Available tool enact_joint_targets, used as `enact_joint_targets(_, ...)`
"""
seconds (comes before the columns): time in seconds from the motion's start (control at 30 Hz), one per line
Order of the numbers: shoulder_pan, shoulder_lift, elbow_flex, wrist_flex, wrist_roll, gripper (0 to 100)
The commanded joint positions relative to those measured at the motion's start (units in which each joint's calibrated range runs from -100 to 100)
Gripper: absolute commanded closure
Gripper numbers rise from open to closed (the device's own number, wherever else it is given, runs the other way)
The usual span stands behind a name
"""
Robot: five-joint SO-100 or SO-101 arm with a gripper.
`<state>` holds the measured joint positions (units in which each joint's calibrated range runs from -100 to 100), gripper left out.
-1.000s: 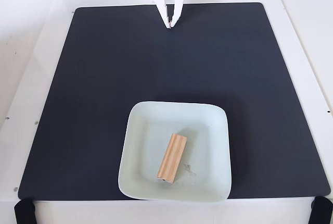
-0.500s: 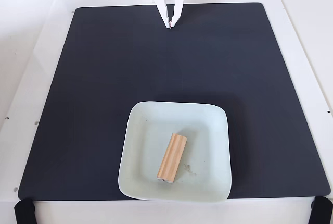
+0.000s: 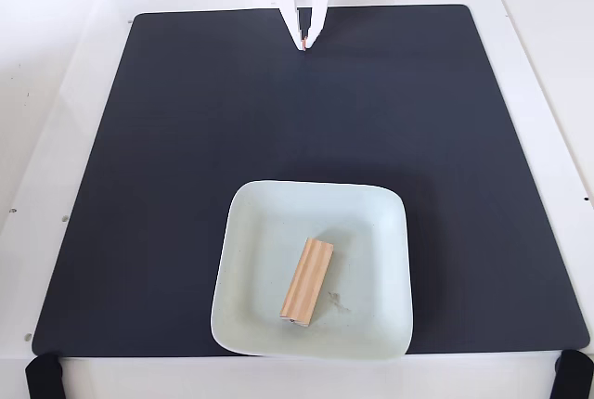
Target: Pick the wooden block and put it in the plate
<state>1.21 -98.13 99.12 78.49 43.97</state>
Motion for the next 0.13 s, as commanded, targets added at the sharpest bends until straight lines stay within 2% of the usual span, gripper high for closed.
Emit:
enact_joint_targets(0.0, 0.5, 0.3, 0.2, 0.3, -0.1, 99)
enact_joint_targets(0.1, 0.5, 0.3, 0.2, 0.3, -0.1, 99)
